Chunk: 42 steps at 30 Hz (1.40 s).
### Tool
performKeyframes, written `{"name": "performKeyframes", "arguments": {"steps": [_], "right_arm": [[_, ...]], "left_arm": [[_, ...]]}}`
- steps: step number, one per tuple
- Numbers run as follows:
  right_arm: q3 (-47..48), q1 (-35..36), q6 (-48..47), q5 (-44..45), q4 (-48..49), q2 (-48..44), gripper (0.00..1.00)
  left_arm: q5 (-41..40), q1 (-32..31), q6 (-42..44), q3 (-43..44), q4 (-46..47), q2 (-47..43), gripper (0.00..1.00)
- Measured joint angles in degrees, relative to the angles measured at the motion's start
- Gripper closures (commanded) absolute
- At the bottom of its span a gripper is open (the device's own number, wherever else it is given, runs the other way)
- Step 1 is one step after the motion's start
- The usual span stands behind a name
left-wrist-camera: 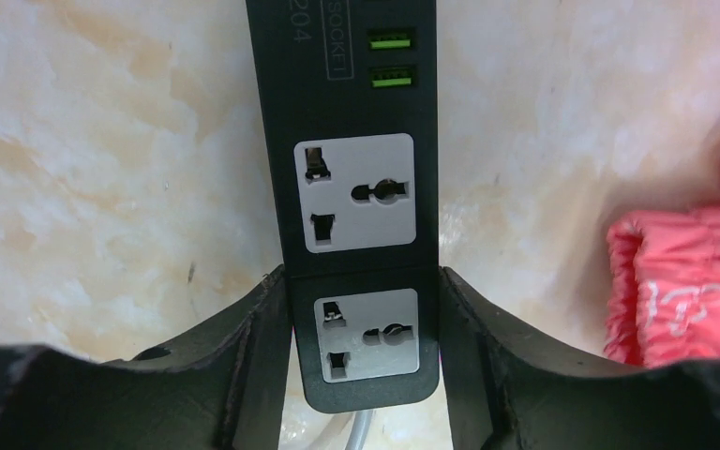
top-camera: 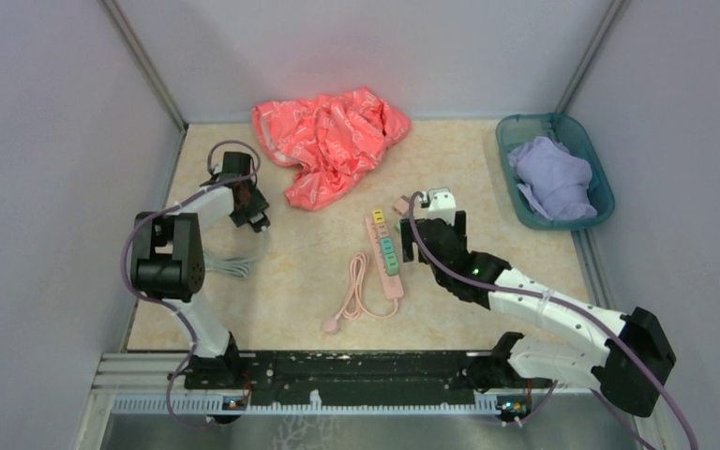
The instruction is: Insert the plug
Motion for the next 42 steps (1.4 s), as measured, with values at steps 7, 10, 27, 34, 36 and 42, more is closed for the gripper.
{"name": "performKeyframes", "arguments": {"steps": [7, 10, 27, 34, 36, 42], "right_arm": [[-0.02, 0.0, 0.15, -0.24, 0.0, -0.66, 0.14], [-0.28, 0.0, 0.24, -0.39, 0.02, -0.92, 0.14], [-0.35, -0.04, 2.23, -0.94, -0.5, -1.14, 0.12], [-0.33, -1.66, 2.14, -1.7, -1.07, -1.14, 0.12], [-0.28, -2.73, 2.12, -2.08, -1.38, -1.01, 0.12], [0.24, -6.56, 2.12, -4.33, -1.86, 1.7, 0.12]], "left_arm": [[3.02, -1.31, 0.09, -9.14, 1.49, -7.52, 0.5], [3.78, -2.78, 0.07, -12.83, 1.42, -10.91, 0.5], [4.35, -25.46, -6.34, -19.3, 0.22, -17.4, 0.47], [4.37, -31.74, -11.19, -19.28, 1.92, -16.5, 0.35], [4.52, -33.24, -12.31, -19.3, 2.16, -16.0, 0.31], [5.79, -35.93, -15.54, -19.69, 4.83, -15.85, 0.26]]}}
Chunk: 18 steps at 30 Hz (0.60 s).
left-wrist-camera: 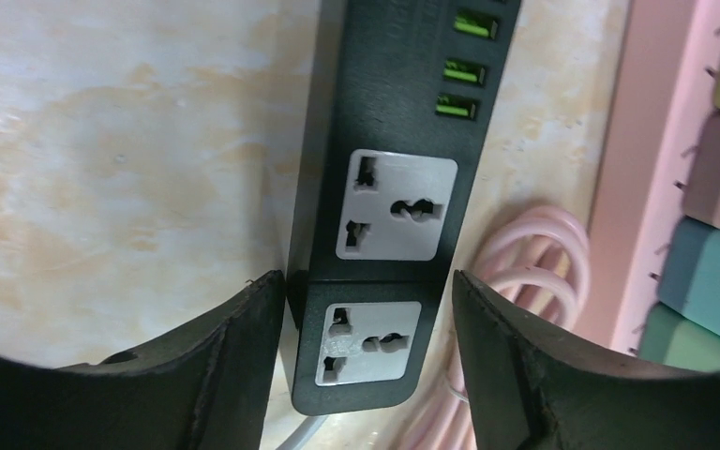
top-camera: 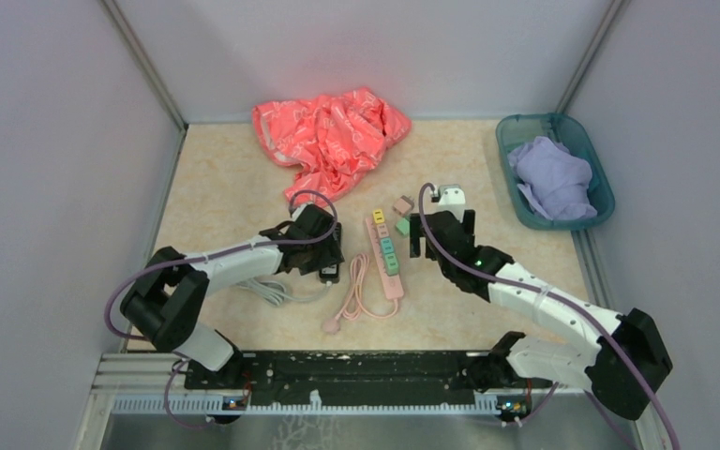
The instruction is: Insert the plug
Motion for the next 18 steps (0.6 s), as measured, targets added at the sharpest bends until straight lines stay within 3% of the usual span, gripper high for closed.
{"name": "performKeyframes", "arguments": {"steps": [10, 18], "right_arm": [[3.93, -3.96, 0.02, -3.26, 0.85, 8.22, 0.12], [6.78, -7.39, 0.02, -5.84, 1.84, 15.72, 0.16]], "left_arm": [[5.2, -1.11, -3.8, -1.75, 6.6, 0.02, 0.22], [2.38, -1.6, -1.7, -1.79, 4.42, -1.57, 0.1]]}}
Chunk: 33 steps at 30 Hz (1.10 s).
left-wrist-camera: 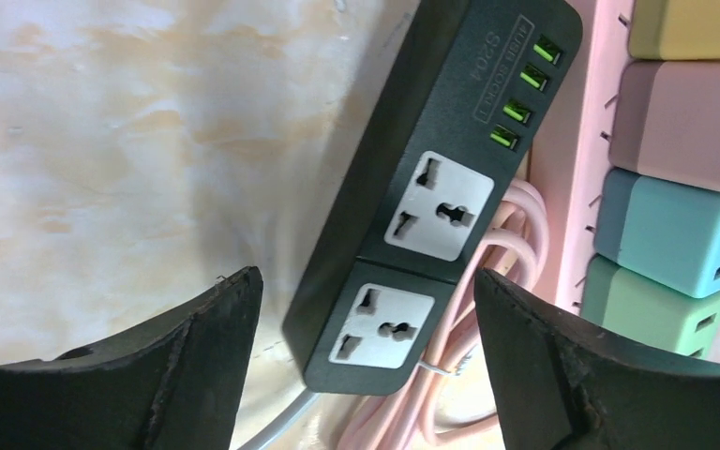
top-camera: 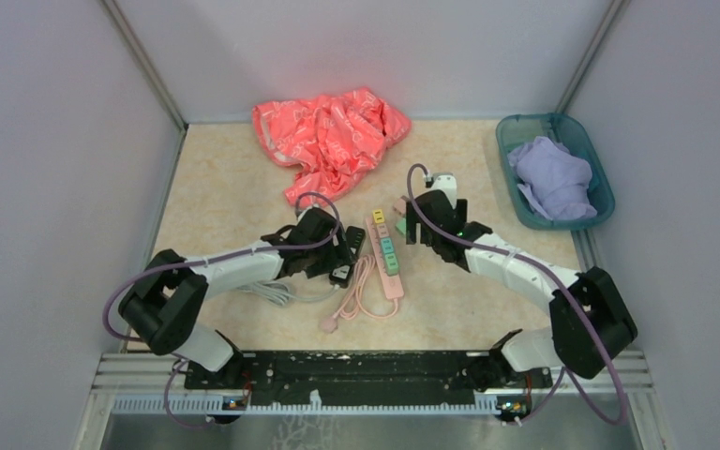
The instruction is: Insert the plug
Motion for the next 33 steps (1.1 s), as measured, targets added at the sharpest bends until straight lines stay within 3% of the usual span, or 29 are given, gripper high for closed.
{"name": "performKeyframes", "arguments": {"steps": [8, 15, 27, 33], "right_arm": [[5.35, -2.67, -0.04, -3.58, 0.02, 8.79, 0.17], [10.4, -6.6, -4.13, -10.38, 0.11, 13.46, 0.17], [20.61, -11.93, -25.03, -28.89, 2.34, 24.87, 0.21], [24.5, -13.38, -32.61, -32.74, 1.46, 29.51, 0.24]], "left_arm": [[-5.95, 0.7, 5.46, -0.33, -4.42, -8.85, 0.01], [-7.34, 1.9, 10.47, -1.2, -5.11, -14.08, 0.0], [-4.48, 5.97, 15.43, -3.72, -4.57, -16.74, 0.0], [-2.49, 7.82, 16.55, -4.31, -4.22, -17.42, 0.0]]}}
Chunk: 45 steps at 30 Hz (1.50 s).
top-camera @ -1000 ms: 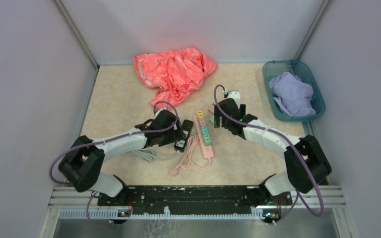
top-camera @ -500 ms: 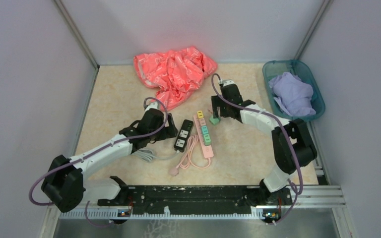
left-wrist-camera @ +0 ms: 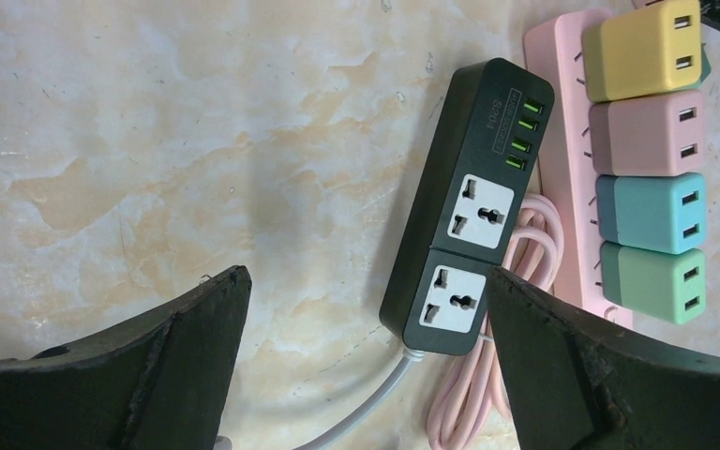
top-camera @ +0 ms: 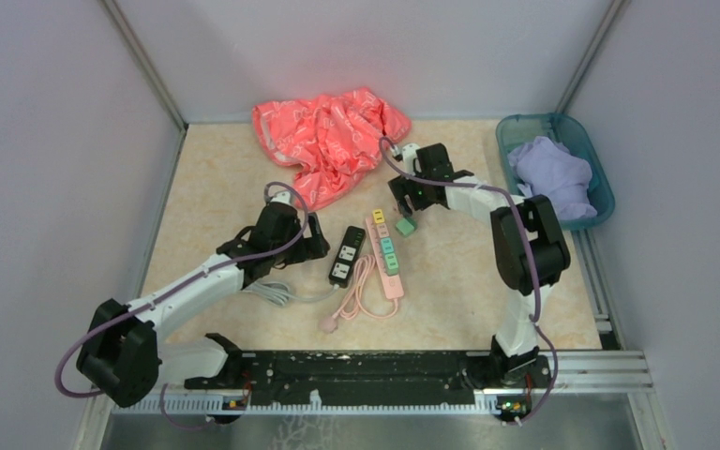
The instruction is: Insert the plug
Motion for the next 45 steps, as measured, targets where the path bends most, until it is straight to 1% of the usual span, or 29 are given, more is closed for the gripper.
{"name": "performKeyframes", "arguments": {"steps": [6, 12, 15, 25, 27, 33, 38, 45], "right_arm": [[0.85, -0.02, -4.09, -3.21, -0.22, 1.42, 0.25], [0.85, -0.02, -5.97, -5.68, 0.26, 2.23, 0.31], [0.85, -0.02, -6.16, -6.1, 1.2, 2.27, 0.36], [0.83, -0.02, -6.38, -6.62, 2.54, 3.15, 0.62], [0.37, -0.02, -6.1, -6.54, 3.19, 3.06, 0.65], [-3.19, -0.02, -4.5, -5.03, 4.66, 0.42, 0.68], [-6.47, -0.02, -1.6, -1.75, 4.92, -3.19, 0.68], [-11.15, -0.02, 6.16, 7.43, 5.25, -6.56, 0.68]], "left_arm": [[2.25, 1.68, 0.42, -0.48, 0.85, -1.18, 0.0], [3.76, 2.1, 0.42, -1.29, 1.64, -1.31, 0.0], [4.61, 2.12, 0.37, -2.54, 1.79, -2.21, 0.0], [7.48, 2.23, 0.09, -2.99, 3.1, -3.3, 0.0], [8.04, 2.23, -0.07, -2.99, 3.1, -3.65, 0.0], [10.01, 2.69, -0.74, -2.99, 3.45, -5.01, 0.0], [11.82, 3.13, -1.42, -2.97, 4.11, -5.16, 0.0], [14.08, 3.34, -2.27, -2.99, 4.37, -5.14, 0.0]]}}
